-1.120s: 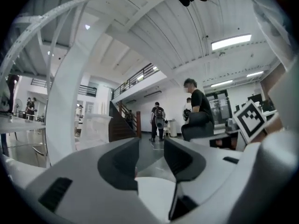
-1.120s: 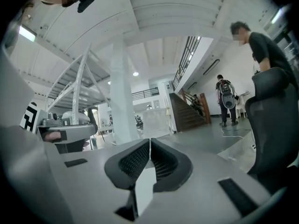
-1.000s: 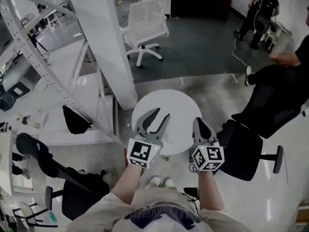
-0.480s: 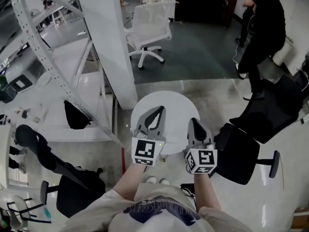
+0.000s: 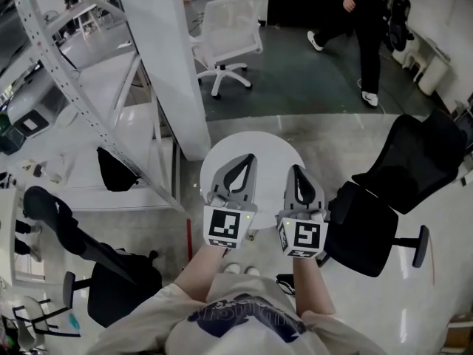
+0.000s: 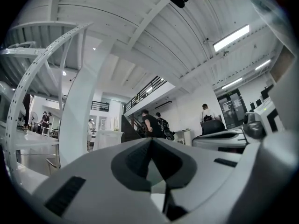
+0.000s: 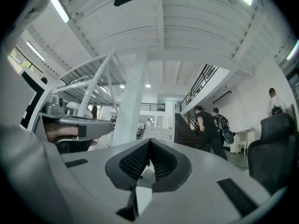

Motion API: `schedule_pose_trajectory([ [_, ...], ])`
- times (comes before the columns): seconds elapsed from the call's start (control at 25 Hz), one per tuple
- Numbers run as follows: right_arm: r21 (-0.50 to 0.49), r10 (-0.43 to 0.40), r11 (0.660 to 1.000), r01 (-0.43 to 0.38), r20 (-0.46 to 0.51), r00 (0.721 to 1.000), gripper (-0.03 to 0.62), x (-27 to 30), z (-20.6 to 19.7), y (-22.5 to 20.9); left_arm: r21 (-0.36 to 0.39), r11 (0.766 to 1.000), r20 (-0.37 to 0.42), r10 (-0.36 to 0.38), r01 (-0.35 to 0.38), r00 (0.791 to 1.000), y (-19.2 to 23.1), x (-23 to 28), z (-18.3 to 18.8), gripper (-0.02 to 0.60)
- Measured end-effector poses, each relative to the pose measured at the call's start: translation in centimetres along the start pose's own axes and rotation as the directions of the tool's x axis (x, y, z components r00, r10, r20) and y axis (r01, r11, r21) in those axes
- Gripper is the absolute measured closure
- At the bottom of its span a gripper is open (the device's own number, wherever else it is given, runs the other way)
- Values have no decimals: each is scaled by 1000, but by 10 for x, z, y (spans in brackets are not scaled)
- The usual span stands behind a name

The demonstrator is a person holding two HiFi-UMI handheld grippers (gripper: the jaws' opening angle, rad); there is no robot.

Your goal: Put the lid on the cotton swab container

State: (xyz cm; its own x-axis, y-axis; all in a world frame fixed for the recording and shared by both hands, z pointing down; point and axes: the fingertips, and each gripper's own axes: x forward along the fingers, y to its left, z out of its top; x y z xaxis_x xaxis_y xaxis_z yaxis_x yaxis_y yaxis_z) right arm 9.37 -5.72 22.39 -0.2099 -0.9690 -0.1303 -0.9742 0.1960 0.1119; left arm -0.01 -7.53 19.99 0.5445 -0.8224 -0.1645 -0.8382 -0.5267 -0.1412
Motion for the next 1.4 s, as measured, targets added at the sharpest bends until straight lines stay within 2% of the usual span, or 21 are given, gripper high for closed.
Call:
schedule_pose_trajectory([
  [0.48, -8, -38, 999, 38, 20, 999, 586, 0, 5, -1, 16, 1000, 3, 18, -18, 1000, 8, -8, -2, 584],
  [0.72, -9, -28, 1000, 28, 18, 999, 586, 2, 6, 4, 5, 1000, 37, 22, -22, 999, 11, -8, 5, 584],
  [1.4, -34, -38, 999, 39, 23, 999, 588, 5, 15, 0, 7, 1000, 27, 19, -19, 999, 17, -4, 0, 584],
])
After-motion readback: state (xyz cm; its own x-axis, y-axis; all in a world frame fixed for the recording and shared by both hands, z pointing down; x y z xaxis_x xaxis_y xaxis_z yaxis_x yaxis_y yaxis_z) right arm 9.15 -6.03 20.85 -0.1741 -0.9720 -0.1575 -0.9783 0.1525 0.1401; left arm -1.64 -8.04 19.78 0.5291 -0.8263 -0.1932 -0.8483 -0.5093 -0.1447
